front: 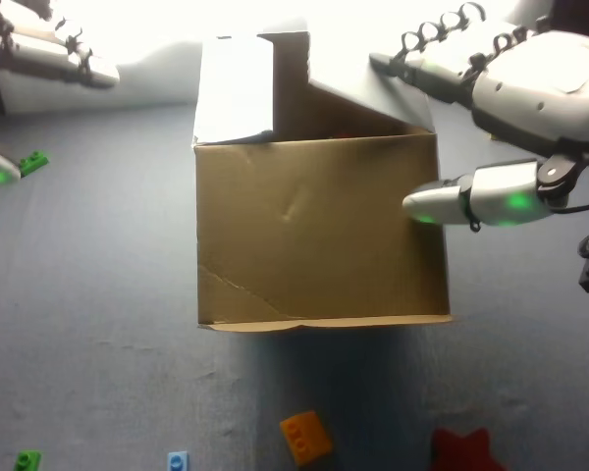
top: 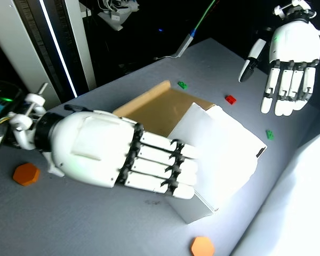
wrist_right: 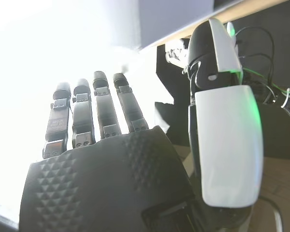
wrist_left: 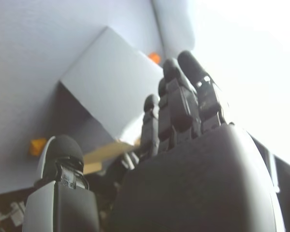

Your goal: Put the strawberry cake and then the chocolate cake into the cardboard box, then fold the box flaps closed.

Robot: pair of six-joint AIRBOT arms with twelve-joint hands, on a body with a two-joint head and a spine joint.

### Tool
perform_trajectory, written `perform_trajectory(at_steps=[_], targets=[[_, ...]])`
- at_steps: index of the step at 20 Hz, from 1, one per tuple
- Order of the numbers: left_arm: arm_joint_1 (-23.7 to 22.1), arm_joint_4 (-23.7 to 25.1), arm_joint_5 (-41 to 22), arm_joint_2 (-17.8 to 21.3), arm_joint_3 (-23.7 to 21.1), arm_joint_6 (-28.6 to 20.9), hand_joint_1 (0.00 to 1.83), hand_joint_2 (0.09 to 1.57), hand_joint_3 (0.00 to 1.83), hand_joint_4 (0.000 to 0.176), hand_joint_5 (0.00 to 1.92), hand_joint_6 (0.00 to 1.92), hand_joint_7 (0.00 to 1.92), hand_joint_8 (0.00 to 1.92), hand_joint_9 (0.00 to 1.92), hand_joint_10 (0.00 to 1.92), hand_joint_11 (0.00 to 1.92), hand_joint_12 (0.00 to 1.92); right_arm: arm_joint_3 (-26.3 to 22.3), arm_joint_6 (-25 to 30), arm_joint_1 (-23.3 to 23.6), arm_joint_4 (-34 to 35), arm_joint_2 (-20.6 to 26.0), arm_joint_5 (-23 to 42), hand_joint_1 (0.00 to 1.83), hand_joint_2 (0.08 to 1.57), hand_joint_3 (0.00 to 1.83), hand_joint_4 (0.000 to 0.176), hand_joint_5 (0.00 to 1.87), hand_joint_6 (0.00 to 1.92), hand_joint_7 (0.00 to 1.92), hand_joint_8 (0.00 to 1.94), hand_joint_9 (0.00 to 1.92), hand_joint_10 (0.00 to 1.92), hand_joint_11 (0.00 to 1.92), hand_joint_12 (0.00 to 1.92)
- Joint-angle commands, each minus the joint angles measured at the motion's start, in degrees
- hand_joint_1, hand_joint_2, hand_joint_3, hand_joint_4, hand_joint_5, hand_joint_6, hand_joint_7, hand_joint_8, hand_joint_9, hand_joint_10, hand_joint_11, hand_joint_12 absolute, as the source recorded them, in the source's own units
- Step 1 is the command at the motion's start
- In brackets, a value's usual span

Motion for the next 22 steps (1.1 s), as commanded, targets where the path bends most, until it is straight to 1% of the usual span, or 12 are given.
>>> perform_trajectory(at_steps=[1,4,7,9,11,13,14,15,18,19,20,22], targets=[[0.17,-4.09,0.31,1.08,-0.55,0.01,0.32,1.15,0.0,0.056,0.15,0.0,0.21,0.0,0.33,0.0,0.0,1.09,0.41,-0.09,0.76,-0.04,0.46,5.3,0.44,1.07,0.0,0.0,0.0,0.0,0.06,0.01,0.04,0.01,0.01,0.01],[2.56,-4.55,0.2,2.69,-3.19,-0.03,0.31,1.14,0.0,0.062,0.15,0.0,0.21,0.0,0.33,0.0,0.0,1.11,1.14,-0.09,0.76,0.8,-0.3,2.54,0.46,1.06,0.0,0.0,0.0,0.0,0.06,0.0,0.03,0.01,0.0,0.02],[4.25,-4.81,-0.25,3.59,-4.85,-0.03,0.3,1.14,0.0,0.056,0.15,0.0,0.21,0.0,0.32,0.0,0.0,1.1,1.96,-0.02,1.04,2.51,-1.03,-1.06,0.43,1.07,0.0,0.0,0.0,0.0,0.05,0.0,0.03,0.01,0.02,0.01],[5.84,-5.32,-0.73,4.18,-6.1,-0.03,0.3,1.15,0.0,0.059,0.15,0.0,0.21,0.0,0.33,0.0,0.0,1.1,2.32,-0.1,1.17,2.51,-1.42,-2.89,0.44,1.06,0.0,0.0,0.0,0.0,0.05,0.0,0.03,0.01,0.03,0.02],[7.97,-6.36,-1.0,4.82,-7.5,0.72,0.3,1.15,0.0,0.056,0.15,0.01,0.21,0.0,0.32,0.0,0.0,1.11,2.32,-0.42,1.31,2.5,-1.58,-3.72,0.46,1.05,0.0,0.0,0.0,0.0,0.06,0.0,0.04,0.01,0.03,0.03],[11.01,-8.88,-1.07,5.09,-8.77,2.77,0.27,1.15,0.0,0.057,0.13,0.0,0.2,0.0,0.31,0.0,0.0,1.09,2.32,-0.46,1.35,2.5,-1.56,-3.8,0.43,1.05,0.0,0.0,0.0,0.0,0.06,0.0,0.05,0.0,0.0,0.26],[12.09,-9.56,-1.08,5.22,-9.37,3.29,0.28,1.15,0.0,0.056,0.13,0.0,0.2,0.0,0.32,0.0,0.0,1.09,2.31,-0.45,1.39,2.5,-1.5,-3.75,0.43,1.06,0.0,0.0,0.0,0.0,0.06,0.0,0.05,0.01,0.0,0.32],[12.83,-10.09,-1.08,5.38,-10.01,3.6,0.29,1.16,0.01,0.052,0.14,0.0,0.2,0.0,0.32,0.0,0.0,1.09,2.24,-0.08,1.51,2.5,-1.26,-3.18,0.43,1.06,0.0,0.0,0.0,0.0,0.05,0.0,0.05,0.0,0.0,0.29],[14.84,-12.5,-1.07,5.69,-12.12,5.76,0.29,1.15,0.0,0.057,0.14,0.0,0.21,0.01,0.33,0.01,0.0,1.1,1.29,1.12,3.04,2.5,0.88,-2.79,0.47,1.05,0.0,0.0,0.01,0.0,0.05,0.0,0.05,0.0,0.0,0.3],[15.39,-13.0,-1.07,5.83,-12.88,6.08,0.32,1.14,0.0,0.061,0.14,0.0,0.21,0.0,0.33,0.0,0.0,1.11,0.67,1.15,3.61,2.5,1.94,-2.78,0.46,1.05,0.0,0.0,0.0,0.0,0.04,0.0,0.03,0.0,0.0,0.23],[15.77,-13.32,-1.07,5.92,-13.65,6.44,0.32,1.14,0.0,0.06,0.14,0.0,0.21,0.0,0.32,0.0,0.0,1.11,0.03,1.23,4.08,2.49,3.03,-2.81,0.46,1.05,0.0,0.0,0.0,0.0,0.04,0.0,0.03,0.0,0.0,0.19],[17.24,-15.92,-1.07,6.37,-15.34,9.01,0.3,1.15,0.0,0.056,0.14,0.0,0.21,0.0,0.32,0.0,0.0,1.1,-1.11,1.83,4.54,2.49,5.38,-3.25,0.46,1.05,0.0,0.0,0.01,0.0,0.06,0.0,0.04,0.0,0.0,0.26]])
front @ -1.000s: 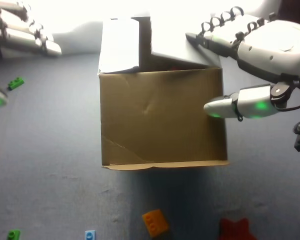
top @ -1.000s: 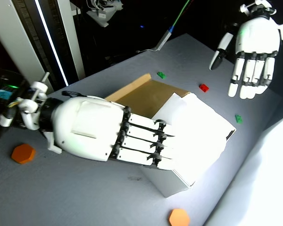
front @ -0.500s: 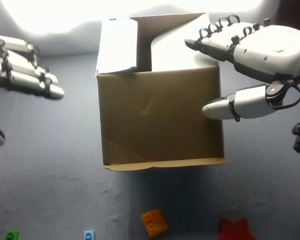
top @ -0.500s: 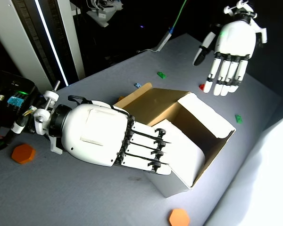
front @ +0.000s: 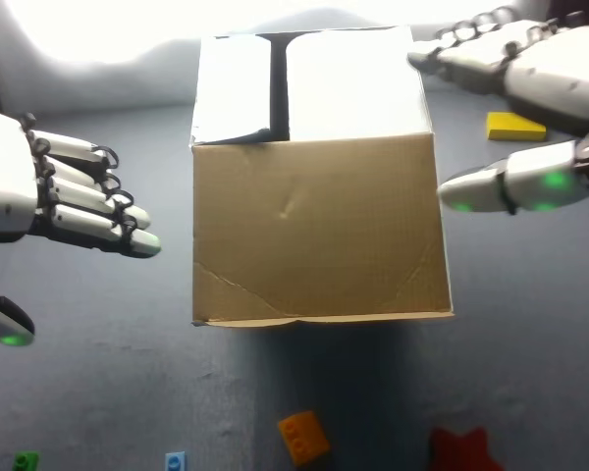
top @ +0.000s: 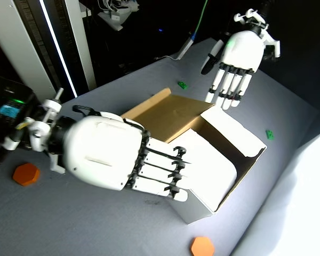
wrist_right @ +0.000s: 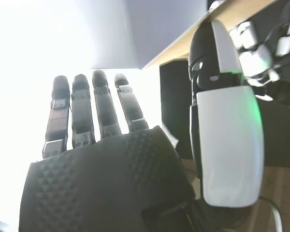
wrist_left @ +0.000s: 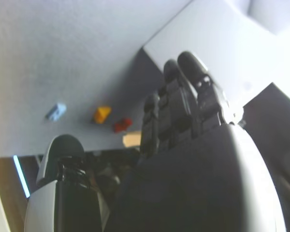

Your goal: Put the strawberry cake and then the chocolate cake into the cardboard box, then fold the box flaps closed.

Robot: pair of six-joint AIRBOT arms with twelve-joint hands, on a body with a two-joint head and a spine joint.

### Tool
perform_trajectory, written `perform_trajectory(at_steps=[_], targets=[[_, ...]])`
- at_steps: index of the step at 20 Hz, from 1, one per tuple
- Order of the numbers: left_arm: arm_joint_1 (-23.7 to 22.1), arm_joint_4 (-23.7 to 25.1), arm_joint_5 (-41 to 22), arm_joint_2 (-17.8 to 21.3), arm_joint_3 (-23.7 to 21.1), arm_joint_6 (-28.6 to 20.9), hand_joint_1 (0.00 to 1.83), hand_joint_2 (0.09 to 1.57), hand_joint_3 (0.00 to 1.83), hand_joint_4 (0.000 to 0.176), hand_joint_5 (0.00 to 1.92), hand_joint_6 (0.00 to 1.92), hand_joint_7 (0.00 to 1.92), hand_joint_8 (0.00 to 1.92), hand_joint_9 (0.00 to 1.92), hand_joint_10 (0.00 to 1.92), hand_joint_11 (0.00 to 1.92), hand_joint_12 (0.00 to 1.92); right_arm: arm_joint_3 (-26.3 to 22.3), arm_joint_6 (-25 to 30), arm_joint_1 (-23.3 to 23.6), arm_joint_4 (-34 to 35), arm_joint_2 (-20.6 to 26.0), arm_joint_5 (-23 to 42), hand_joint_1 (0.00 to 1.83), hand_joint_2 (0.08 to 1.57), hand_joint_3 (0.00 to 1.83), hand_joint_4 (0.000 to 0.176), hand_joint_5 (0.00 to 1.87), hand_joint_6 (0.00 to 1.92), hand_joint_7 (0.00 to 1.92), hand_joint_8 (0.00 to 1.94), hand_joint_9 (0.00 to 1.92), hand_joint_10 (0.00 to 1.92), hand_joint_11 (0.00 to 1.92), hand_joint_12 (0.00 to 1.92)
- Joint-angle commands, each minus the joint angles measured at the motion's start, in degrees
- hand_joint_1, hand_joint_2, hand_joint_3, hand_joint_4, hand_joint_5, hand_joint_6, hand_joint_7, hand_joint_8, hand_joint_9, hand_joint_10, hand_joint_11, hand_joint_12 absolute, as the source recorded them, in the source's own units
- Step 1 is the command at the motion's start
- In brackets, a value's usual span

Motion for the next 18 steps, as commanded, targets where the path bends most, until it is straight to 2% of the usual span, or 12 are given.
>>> perform_trajectory(at_steps=[1,2,3,4,7,9,10,13,18], targets=[[-0.11,-5.0,-0.44,0.81,-0.34,1.04,0.3,1.15,0.0,0.054,0.14,0.0,0.21,0.0,0.32,0.0,0.0,1.1,-0.48,0.71,1.06,-0.09,1.29,5.64,0.47,1.05,0.0,0.0,0.01,0.0,0.06,0.0,0.04,0.0,0.0,0.22],[0.37,-5.63,-0.44,0.96,-1.22,1.63,0.31,1.15,0.0,0.054,0.14,0.0,0.21,0.0,0.32,0.0,0.0,1.1,-0.99,1.55,1.11,-0.09,2.83,5.2,0.48,1.04,0.0,0.0,0.02,0.0,0.06,0.0,0.05,0.01,0.0,0.2],[0.8,-5.86,-0.44,1.03,-2.0,1.7,0.32,1.14,0.0,0.054,0.14,0.0,0.21,0.0,0.32,0.0,0.0,1.1,-1.28,2.31,1.1,-0.09,3.91,5.02,0.48,1.05,0.0,0.0,0.0,0.0,0.04,0.0,0.02,0.01,0.0,0.11],[1.38,-6.22,-0.38,1.08,-2.64,1.96,0.33,1.14,0.0,0.051,0.15,0.0,0.22,0.0,0.33,0.0,0.0,1.12,-1.5,2.84,1.1,-0.08,4.85,4.71,0.47,1.05,0.0,0.0,0.0,0.0,0.05,0.0,0.04,0.01,0.0,0.17],[5.18,-8.25,0.5,1.13,-5.77,4.47,0.29,1.14,0.0,0.058,0.16,0.0,0.24,0.01,0.34,0.01,0.0,1.12,-3.16,7.35,0.15,0.01,10.18,3.11,0.45,1.06,0.0,0.0,0.0,0.0,0.05,0.0,0.04,0.01,0.0,0.19],[7.05,-8.34,1.18,1.13,-7.68,5.47,0.31,1.14,0.0,0.051,0.14,0.0,0.22,0.0,0.33,0.0,0.0,1.1,-3.75,8.95,-1.37,0.01,12.8,3.23,0.44,1.05,0.0,0.0,0.0,0.0,0.06,0.0,0.05,0.01,0.0,0.29],[7.84,-8.48,1.52,1.12,-8.65,6.04,0.31,1.15,0.0,0.05,0.14,0.0,0.22,0.0,0.32,0.0,0.0,1.09,-3.78,9.26,-2.2,0.01,13.66,3.8,0.45,1.05,0.0,0.0,0.01,0.0,0.06,0.0,0.04,0.01,0.0,0.28],[8.33,-8.74,2.59,0.93,-11.27,7.2,0.33,1.14,0.0,0.048,0.14,0.0,0.21,0.0,0.32,0.0,0.0,1.09,-3.78,9.45,-4.96,0.01,14.99,7.39,0.48,1.05,0.0,0.0,0.03,0.0,0.08,0.0,0.06,0.01,0.0,0.35],[8.27,-8.85,4.11,-0.9,-13.07,7.68,0.33,1.14,0.0,0.054,0.15,0.0,0.2,0.0,0.31,0.0,0.0,1.08,-3.79,11.35,-5.52,0.01,15.12,10.06,0.51,1.05,0.0,0.0,0.02,0.0,0.08,0.0,0.08,0.01,0.0,0.31]])
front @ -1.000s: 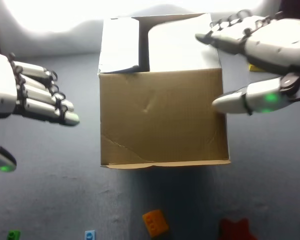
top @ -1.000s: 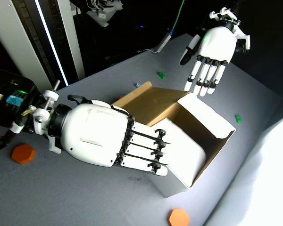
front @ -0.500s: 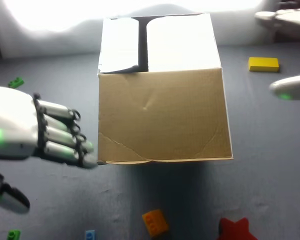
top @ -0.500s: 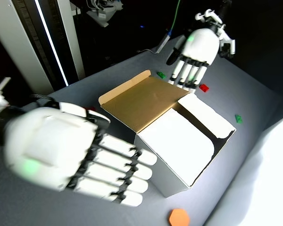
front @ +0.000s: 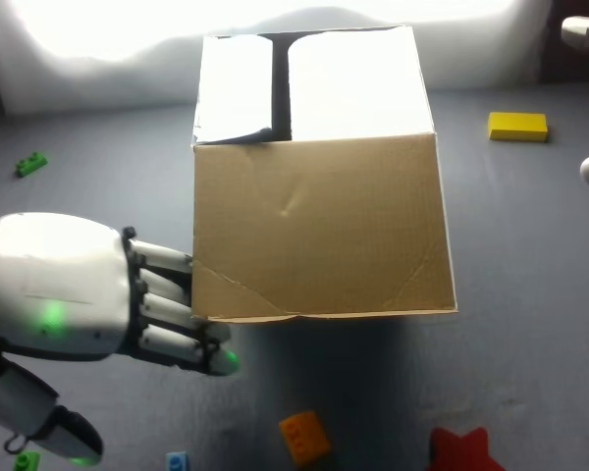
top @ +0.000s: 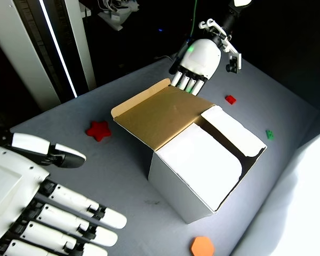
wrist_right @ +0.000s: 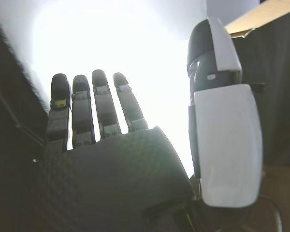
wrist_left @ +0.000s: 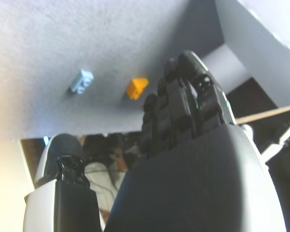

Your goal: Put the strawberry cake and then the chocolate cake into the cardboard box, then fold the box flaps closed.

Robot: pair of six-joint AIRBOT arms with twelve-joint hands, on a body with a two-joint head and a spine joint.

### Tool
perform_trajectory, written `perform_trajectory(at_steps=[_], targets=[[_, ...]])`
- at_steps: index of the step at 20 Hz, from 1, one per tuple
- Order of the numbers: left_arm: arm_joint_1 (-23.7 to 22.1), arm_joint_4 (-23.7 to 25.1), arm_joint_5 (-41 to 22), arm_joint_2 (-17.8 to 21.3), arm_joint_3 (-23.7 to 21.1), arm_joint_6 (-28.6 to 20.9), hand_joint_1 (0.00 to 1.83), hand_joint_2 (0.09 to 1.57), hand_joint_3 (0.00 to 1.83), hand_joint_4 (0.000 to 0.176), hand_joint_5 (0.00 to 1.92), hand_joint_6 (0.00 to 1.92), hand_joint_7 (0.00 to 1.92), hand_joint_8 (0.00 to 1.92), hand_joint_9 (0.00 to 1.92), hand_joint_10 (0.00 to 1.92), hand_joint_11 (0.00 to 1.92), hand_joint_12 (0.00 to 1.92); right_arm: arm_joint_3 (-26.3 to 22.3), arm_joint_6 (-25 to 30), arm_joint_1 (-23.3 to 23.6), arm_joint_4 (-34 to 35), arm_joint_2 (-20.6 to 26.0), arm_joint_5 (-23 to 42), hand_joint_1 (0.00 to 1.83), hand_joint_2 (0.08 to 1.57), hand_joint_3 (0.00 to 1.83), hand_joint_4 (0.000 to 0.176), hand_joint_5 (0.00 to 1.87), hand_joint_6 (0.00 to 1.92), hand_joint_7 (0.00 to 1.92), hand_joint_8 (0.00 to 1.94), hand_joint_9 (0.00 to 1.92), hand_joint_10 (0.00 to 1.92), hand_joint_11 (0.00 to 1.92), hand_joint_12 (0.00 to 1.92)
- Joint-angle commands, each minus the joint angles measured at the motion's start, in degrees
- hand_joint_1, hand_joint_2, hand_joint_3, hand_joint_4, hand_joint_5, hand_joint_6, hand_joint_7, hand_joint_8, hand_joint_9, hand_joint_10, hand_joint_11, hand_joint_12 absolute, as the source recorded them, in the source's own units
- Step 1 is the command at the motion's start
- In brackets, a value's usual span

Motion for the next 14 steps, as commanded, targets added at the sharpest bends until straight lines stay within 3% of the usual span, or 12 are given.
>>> perform_trajectory(at_steps=[1,5,9,12,13,14], targets=[[-0.57,-3.6,-1.37,-0.11,-0.31,0.28,0.33,1.14,0.0,0.052,0.14,0.0,0.2,0.0,0.32,0.0,0.0,1.1,0.11,0.66,0.38,0.36,1.1,6.6,0.5,1.06,0.0,0.0,0.0,0.0,0.08,0.0,0.08,0.01,0.0,0.3],[-2.48,-5.08,-1.19,-0.14,-0.64,-0.19,0.32,1.15,0.0,0.054,0.13,0.0,0.19,0.0,0.3,0.0,0.0,1.12,0.11,0.66,0.04,0.36,1.1,7.19,0.52,1.06,0.0,0.0,0.0,0.0,0.06,0.0,0.04,0.0,0.0,0.21],[-7.35,-4.96,-2.92,0.48,1.25,-5.03,0.34,1.15,0.0,0.058,0.13,0.0,0.22,0.0,0.3,0.01,0.0,1.14,0.11,0.72,0.02,0.36,1.1,7.54,0.44,1.07,0.0,0.0,0.0,0.0,0.01,0.0,0.0,0.0,0.0,0.09],[-13.55,-1.54,-4.13,0.63,3.84,-10.15,0.33,1.15,0.0,0.058,0.14,0.0,0.21,0.0,0.31,0.01,0.0,1.18,0.11,0.73,0.01,0.36,1.1,7.59,0.44,1.06,0.0,0.003,0.0,0.0,0.01,0.0,0.01,0.0,0.0,0.13],[-15.32,-0.53,-4.72,0.63,4.68,-11.48,0.32,1.15,0.0,0.055,0.14,0.01,0.22,0.0,0.32,0.01,0.0,1.18,0.11,0.74,0.01,0.36,1.09,7.63,0.44,1.06,0.0,0.0,0.0,0.0,0.02,0.0,0.03,0.01,0.0,0.21],[-17.76,0.86,-5.43,0.63,5.69,-12.7,0.32,1.16,0.0,0.049,0.15,0.01,0.22,0.01,0.32,0.01,0.0,1.19,0.11,0.77,0.0,0.36,1.09,7.66,0.44,1.06,0.0,0.0,0.0,0.0,0.0,0.0,0.01,0.01,0.0,0.15]])
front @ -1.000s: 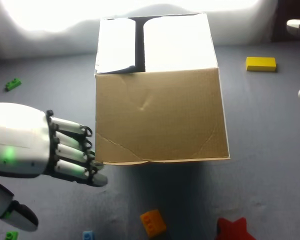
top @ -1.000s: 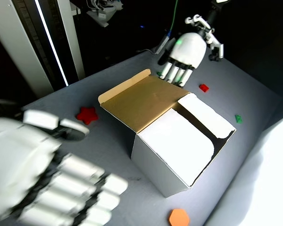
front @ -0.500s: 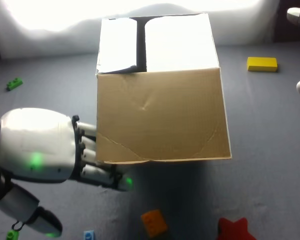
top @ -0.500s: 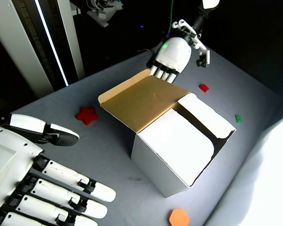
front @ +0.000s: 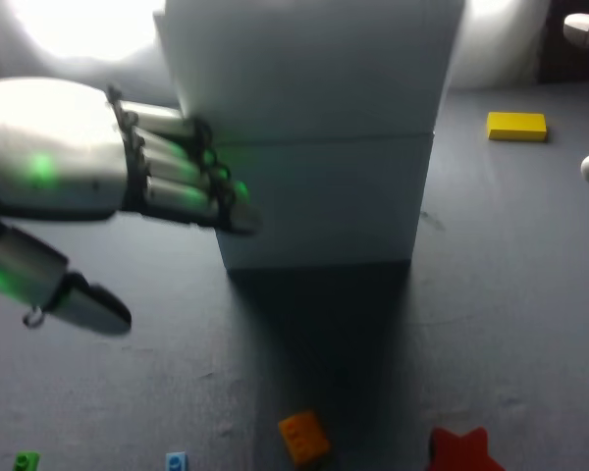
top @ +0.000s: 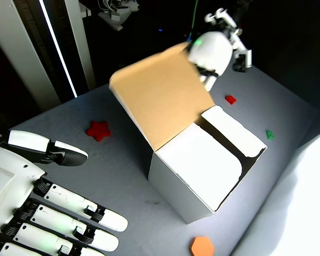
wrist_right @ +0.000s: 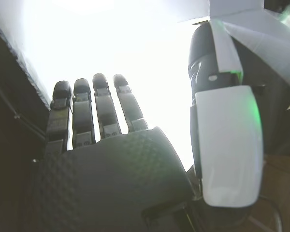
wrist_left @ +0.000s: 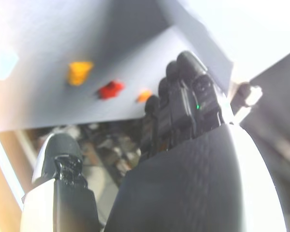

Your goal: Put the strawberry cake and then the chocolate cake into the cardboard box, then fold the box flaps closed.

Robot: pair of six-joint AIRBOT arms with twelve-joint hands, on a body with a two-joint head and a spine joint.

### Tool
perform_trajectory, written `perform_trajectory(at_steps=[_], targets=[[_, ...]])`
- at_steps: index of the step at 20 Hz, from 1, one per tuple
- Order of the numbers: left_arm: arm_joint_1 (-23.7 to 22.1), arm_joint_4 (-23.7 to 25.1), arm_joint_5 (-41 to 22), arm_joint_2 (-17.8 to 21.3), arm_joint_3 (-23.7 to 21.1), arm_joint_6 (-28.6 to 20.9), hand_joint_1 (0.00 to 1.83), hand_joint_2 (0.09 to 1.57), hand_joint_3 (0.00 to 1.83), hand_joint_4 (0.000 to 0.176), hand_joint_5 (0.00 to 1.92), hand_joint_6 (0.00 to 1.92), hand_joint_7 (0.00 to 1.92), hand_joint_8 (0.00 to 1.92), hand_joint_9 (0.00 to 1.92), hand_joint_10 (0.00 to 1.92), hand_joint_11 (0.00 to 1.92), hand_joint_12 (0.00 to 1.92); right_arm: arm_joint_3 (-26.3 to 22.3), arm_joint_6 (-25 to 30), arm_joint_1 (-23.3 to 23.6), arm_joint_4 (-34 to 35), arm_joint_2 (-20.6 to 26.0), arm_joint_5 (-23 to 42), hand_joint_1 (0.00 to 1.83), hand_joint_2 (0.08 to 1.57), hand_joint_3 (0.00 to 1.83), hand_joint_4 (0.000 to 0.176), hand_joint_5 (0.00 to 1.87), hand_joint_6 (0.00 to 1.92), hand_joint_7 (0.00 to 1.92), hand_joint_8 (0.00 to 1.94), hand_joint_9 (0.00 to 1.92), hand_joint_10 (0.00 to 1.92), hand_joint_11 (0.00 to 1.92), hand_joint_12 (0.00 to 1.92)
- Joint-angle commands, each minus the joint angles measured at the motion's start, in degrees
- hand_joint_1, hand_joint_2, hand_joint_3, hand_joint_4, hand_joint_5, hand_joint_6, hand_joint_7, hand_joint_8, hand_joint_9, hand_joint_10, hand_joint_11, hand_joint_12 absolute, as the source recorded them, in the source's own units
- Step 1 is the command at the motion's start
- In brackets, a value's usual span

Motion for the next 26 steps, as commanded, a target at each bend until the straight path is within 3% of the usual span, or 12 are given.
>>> perform_trajectory(at_steps=[1,3,4,5,10,12,14,16,18,20,24,26], targets=[[-1.64,-3.44,-1.76,0.51,0.58,-0.94,0.31,1.15,0.0,0.043,0.16,0.01,0.23,0.01,0.33,0.01,0.0,1.18,0.11,0.63,0.43,0.34,0.98,7.16,0.44,1.06,0.0,0.0,0.0,0.0,0.0,0.0,0.01,0.01,0.0,0.04],[-5.22,-1.73,-2.26,0.16,2.24,-2.73,0.31,1.16,0.0,0.039,0.19,0.02,0.24,0.01,0.34,0.02,0.0,1.19,0.11,0.64,0.42,0.34,0.94,7.39,0.43,1.06,0.0,0.0,0.0,0.0,0.04,0.01,0.05,0.02,0.01,0.02],[-7.59,-1.25,-2.44,-0.54,3.36,-3.66,0.31,1.16,0.0,0.043,0.18,0.02,0.23,0.0,0.34,0.01,0.0,1.19,0.11,0.64,0.41,0.34,0.94,7.43,0.44,1.05,0.01,0.0,0.01,0.0,0.08,0.0,0.1,0.01,0.0,0.26],[-8.96,-0.87,-2.55,-0.98,4.01,-3.83,0.31,1.16,0.0,0.042,0.17,0.01,0.22,0.0,0.33,0.01,0.0,1.17,0.11,0.64,0.4,0.34,0.94,7.43,0.43,1.05,0.01,0.0,0.0,0.0,0.08,0.0,0.1,0.0,0.0,0.35],[-13.85,0.64,-2.55,-7.83,12.04,-4.09,0.35,1.16,0.0,0.049,0.17,0.0,0.21,0.0,0.32,0.01,0.0,1.14,0.11,0.63,0.39,0.33,0.9,7.44,0.42,1.08,0.0,0.0,0.0,0.0,0.05,0.0,0.08,0.0,0.0,0.24],[-13.79,0.64,-2.56,-11.6,16.5,-4.09,0.3,1.16,0.0,0.039,0.15,0.0,0.21,0.0,0.32,0.0,0.0,1.14,0.12,0.63,0.39,0.33,0.86,7.53,0.42,1.09,0.01,0.0,0.0,0.0,0.02,0.0,0.06,0.0,0.0,0.18],[-12.93,0.64,-2.67,-15.5,21.53,-4.09,0.31,1.16,0.0,0.031,0.18,0.01,0.22,0.0,0.31,0.0,0.0,1.13,0.12,0.63,0.39,0.32,0.76,7.59,0.38,1.07,0.0,0.0,0.01,0.0,0.09,0.01,0.12,0.02,0.0,0.58],[-12.12,0.39,-2.69,-18.53,25.37,-4.09,0.32,1.15,0.0,0.033,0.18,0.01,0.22,0.0,0.31,0.0,0.0,1.15,0.13,0.63,0.39,0.32,0.72,7.63,0.45,1.07,0.0,0.0,0.0,0.0,0.1,0.0,0.08,0.0,0.0,0.42],[-11.01,0.36,-2.69,-20.67,28.27,-4.07,0.35,1.13,0.0,0.033,0.19,0.01,0.23,0.0,0.31,0.0,0.0,1.16,0.13,0.63,0.37,0.32,0.71,7.67,0.47,1.05,0.0,0.0,0.03,0.01,0.12,0.0,0.11,0.01,0.0,0.45],[-9.8,0.15,-2.68,-21.49,29.49,-4.07,0.36,1.12,0.0,0.048,0.18,0.0,0.22,0.0,0.3,0.0,0.0,1.13,0.13,0.63,0.37,0.31,0.71,7.7,0.46,1.05,0.0,0.0,0.04,0.0,0.12,0.0,0.12,0.01,0.0,0.33],[-5.94,0.11,-2.73,-21.18,28.66,-4.07,0.35,1.13,0.0,0.039,0.2,0.01,0.24,0.01,0.33,0.01,0.0,1.09,0.13,0.62,0.27,0.31,0.72,7.76,0.52,1.07,0.0,0.0,0.01,0.0,0.08,0.0,0.08,0.0,0.0,0.18],[-5.07,0.12,-2.73,-20.91,28.32,-4.07,0.34,1.13,0.0,0.055,0.19,0.0,0.25,0.01,0.33,0.01,0.0,1.11,0.13,0.62,0.25,0.31,0.72,7.77,0.52,1.07,0.0,0.0,0.02,0.0,0.08,0.0,0.09,0.01,0.0,0.17]])
